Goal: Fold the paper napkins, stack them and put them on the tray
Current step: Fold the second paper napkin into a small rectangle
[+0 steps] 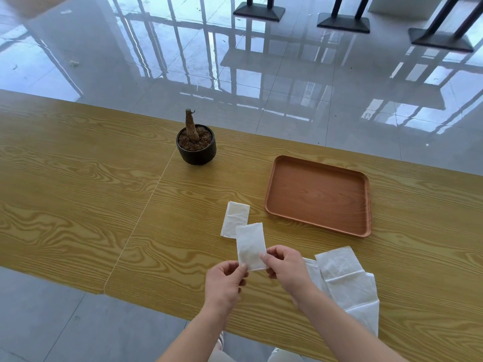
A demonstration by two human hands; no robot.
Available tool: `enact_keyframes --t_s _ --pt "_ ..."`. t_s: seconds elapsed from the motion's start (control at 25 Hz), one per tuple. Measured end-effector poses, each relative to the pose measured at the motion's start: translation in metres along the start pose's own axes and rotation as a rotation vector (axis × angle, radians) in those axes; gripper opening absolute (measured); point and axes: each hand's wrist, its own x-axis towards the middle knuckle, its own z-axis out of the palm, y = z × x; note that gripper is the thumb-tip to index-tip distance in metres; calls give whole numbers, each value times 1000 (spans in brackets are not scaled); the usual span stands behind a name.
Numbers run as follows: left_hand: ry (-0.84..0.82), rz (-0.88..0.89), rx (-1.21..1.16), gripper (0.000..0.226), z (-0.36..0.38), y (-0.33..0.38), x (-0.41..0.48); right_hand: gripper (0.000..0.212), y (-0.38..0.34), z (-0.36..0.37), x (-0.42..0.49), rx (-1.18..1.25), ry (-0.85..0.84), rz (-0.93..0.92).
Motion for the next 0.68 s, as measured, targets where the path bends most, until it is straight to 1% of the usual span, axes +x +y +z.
enact_keyframes --t_s 0.08,0.2,0.28,0.44,0.68 --pt "18 56 73 9 -5 8 9 20 -1 7 9 -76 26 -14" --pt "50 108 171 14 -12 25 28 24 -6 18 25 -190 70 -22" --pt "77 137 221 15 -15 36 42 24 -10 25 36 -213 98 -22" --pt "125 177 310 10 -16 51 71 18 -18 40 60 -231 150 -5" --pt "158 158 459 6 -15 55 97 15 -21 52 85 -329 202 33"
